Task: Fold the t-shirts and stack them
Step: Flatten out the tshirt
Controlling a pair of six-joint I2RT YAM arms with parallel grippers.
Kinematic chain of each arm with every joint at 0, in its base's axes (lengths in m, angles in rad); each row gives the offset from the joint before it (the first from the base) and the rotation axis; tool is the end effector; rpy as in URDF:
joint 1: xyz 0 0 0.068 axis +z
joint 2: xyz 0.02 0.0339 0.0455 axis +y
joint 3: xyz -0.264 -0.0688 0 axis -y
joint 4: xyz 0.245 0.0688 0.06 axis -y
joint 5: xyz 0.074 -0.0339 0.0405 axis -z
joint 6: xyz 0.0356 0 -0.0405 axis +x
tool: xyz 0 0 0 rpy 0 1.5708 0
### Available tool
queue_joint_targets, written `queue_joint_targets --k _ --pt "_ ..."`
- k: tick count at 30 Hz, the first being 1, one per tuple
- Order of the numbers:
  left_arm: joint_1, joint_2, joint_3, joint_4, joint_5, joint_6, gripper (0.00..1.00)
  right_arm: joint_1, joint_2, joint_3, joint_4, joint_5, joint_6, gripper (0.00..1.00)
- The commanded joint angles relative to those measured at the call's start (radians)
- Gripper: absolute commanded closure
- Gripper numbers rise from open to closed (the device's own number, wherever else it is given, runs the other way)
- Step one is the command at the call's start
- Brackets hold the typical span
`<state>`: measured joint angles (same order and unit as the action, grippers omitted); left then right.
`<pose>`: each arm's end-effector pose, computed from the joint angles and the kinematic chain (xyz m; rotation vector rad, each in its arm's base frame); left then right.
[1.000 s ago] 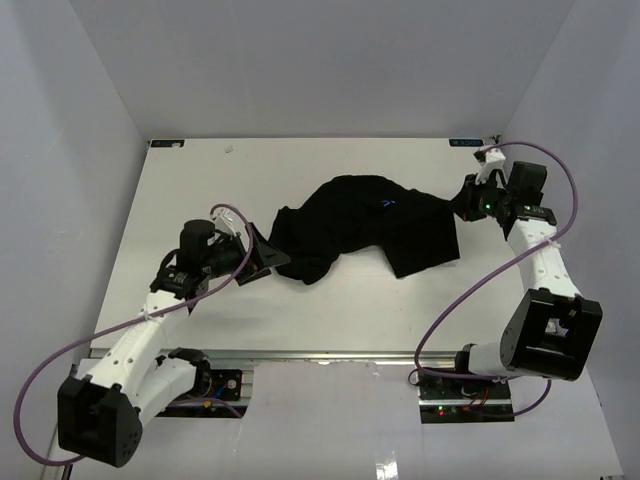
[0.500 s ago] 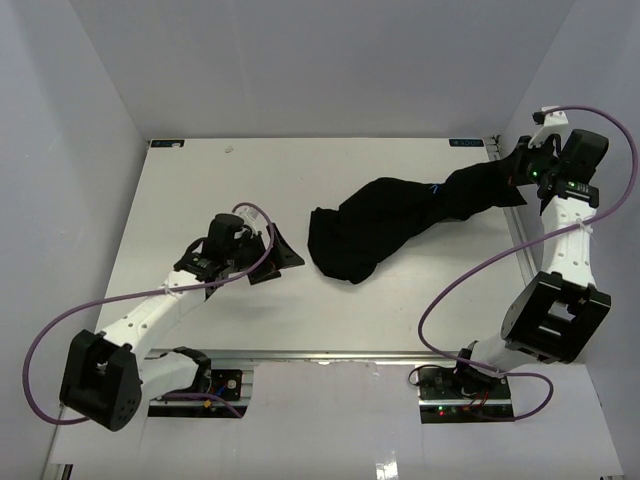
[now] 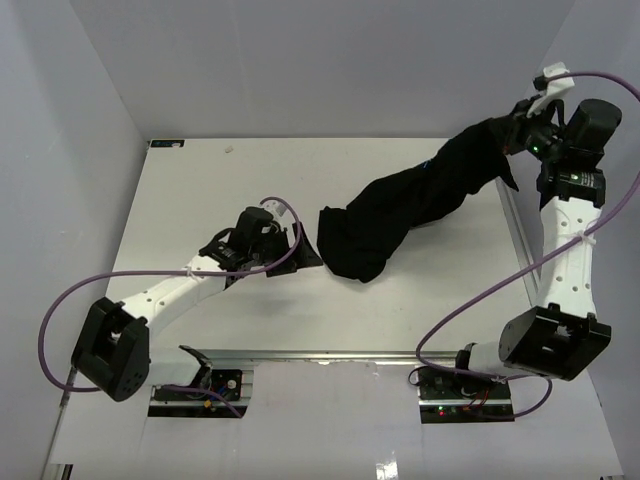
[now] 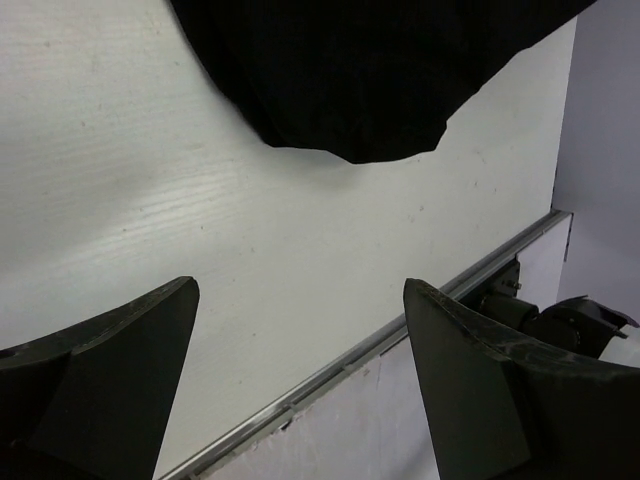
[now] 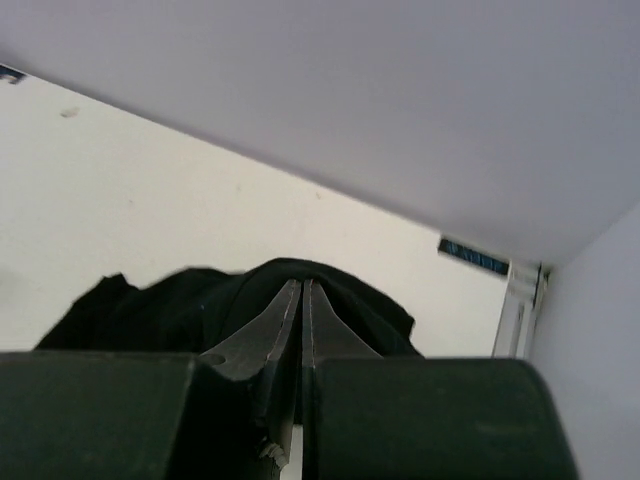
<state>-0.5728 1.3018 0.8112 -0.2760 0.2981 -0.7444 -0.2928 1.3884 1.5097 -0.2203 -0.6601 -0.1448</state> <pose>0.2229 -0.1562 0.2306 -0.0555 2.5182 -0.9528 0.3028 -0.0685 0.4522 -0.3718 1.6111 0.2177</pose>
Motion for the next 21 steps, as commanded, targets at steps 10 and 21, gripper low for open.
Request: queue_joint_targets --k 10,21 --pt "-0.002 -0.363 -0.050 -0.014 -0.136 0.068 0.03 0.584 0.147 0.635 0.096 0.215 0.125 0.94" --pt "-0.002 -0.539 -0.089 -0.037 -0.139 0.062 0.02 0.788 0.227 0.831 0.282 0.445 0.071 0.94"
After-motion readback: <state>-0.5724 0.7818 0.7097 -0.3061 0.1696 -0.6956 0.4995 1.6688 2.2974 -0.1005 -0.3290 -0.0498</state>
